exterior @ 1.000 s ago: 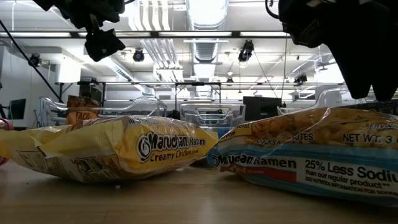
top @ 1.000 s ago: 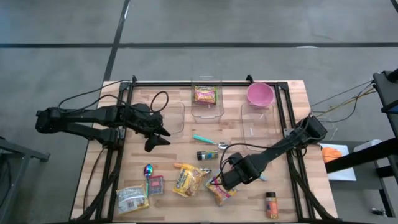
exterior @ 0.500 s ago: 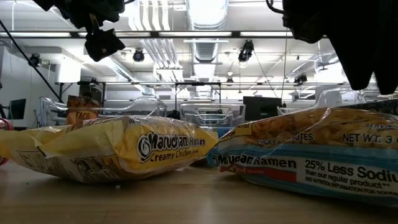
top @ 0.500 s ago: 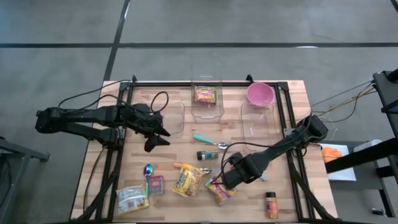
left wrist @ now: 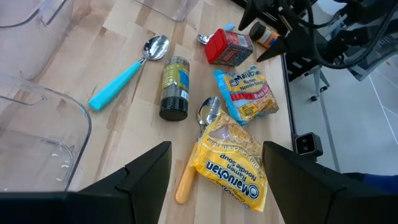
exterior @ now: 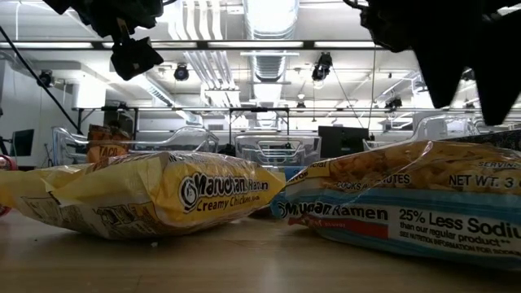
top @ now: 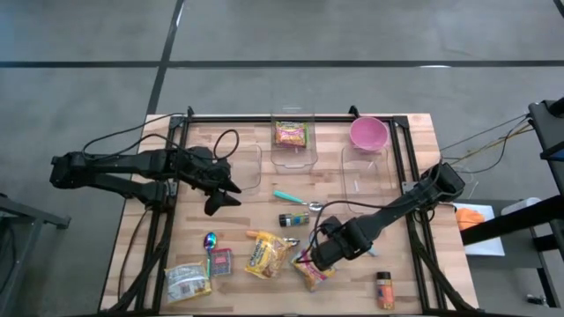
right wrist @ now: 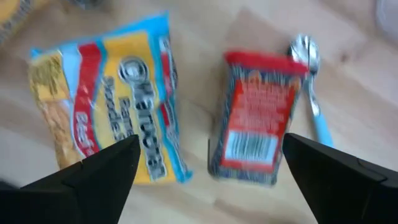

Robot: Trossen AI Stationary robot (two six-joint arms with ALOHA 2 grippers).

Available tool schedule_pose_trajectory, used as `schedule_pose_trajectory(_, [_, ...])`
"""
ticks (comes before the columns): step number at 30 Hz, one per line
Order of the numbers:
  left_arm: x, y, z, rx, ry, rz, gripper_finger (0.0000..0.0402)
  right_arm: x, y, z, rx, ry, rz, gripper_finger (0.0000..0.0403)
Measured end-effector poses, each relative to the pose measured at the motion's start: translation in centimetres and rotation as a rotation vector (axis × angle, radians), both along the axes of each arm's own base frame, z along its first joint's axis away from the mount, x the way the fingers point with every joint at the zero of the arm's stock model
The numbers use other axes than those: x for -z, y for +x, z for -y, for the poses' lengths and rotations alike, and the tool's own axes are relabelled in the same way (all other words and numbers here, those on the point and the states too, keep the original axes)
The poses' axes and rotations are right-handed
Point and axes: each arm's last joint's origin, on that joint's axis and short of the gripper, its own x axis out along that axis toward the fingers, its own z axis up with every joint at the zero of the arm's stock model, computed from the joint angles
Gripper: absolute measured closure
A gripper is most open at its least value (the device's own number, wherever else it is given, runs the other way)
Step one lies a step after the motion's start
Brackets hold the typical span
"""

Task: Pick & Place Food Item
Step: Put the right red seasoning can into the left transparent bin

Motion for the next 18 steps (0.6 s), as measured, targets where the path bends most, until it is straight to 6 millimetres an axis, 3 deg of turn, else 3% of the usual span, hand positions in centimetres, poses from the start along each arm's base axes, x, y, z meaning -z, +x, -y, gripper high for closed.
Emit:
schedule_pose_trajectory(8, [0.0, 0.0, 0.02, 0.013, 0.006, 0.004, 0.0144, 0.0, 0.22, -0.07, -0.078, -0.018, 0.032, 0.0012])
schedule_pose_trajectory(18, [0.07, -0.06, 0.02, 0.019, 0.012, -0.004, 0.0144, 0.19, 0.1, 0.04, 0.004, -0.025, 0.021, 0.0012])
